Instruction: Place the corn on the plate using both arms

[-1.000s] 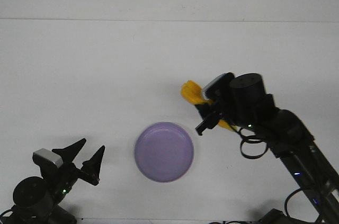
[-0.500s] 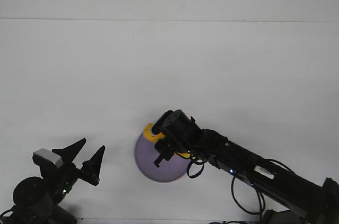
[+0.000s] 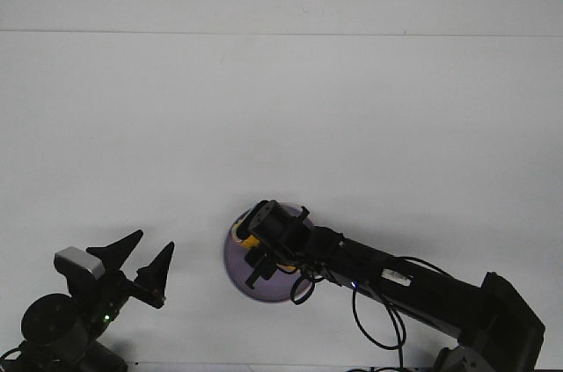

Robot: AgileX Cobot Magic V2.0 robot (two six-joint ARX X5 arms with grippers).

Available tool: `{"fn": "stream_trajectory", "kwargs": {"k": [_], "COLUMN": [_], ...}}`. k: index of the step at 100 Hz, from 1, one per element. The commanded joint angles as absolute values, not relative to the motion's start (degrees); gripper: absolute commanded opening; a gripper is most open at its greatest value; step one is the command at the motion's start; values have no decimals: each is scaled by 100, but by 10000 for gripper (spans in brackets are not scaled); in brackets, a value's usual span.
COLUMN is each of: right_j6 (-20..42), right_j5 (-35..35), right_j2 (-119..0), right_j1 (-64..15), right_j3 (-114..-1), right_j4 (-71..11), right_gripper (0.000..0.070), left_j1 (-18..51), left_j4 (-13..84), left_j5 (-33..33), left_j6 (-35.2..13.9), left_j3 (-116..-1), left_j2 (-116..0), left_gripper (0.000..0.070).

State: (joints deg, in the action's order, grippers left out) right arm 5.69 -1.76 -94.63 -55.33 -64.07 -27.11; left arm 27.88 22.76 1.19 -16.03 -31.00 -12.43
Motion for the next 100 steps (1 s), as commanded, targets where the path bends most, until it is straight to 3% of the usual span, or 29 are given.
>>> {"fn": "stream_trajectory", "kwargs": {"k": [1,29,45,68,90,92,96,100], "right_j6": [696,292,19,1,366,386,486,552], "right_j5": [-191,-209,-558,-1619,-2014,-2021,-2025,-2025], "right_j2": [-9570,-8801,-7411,-5227,-3227,-3107,-2794,-2543], "right_j1": [-5592,-5520,-5378,-5166,-5166,-5166,-5166,-5166], "right_j3": [-6477,-6497,-6495,-6377,-5078,-4971,-4692,-4466], "right_j4": [-2687,-2768,-3015,-3610,-3640,-3640,-3640,-3642], "right_gripper": [576,587,579,573,572,561,473,309], "left_j1": [2814,2814,2814,2814,2814,2814,2814,2814], "left_j4": [2224,2211,2134,2093,2088,2088,2091,2091], "left_j5": [106,108,113,113,113,113,113,113], "left_j6": [-1610,-1608,-1597,-1584,-1546,-1544,-1531,-1483], "left_j3": [-3133,-3133,-3133,-3133,-3133,-3133,-3133,-3133], "left_j2": [-1267,-1267,-1267,-1267,-1267,-1267,-1267,-1267], "left_gripper": [458,459,460,460,456,451,393,232]}}
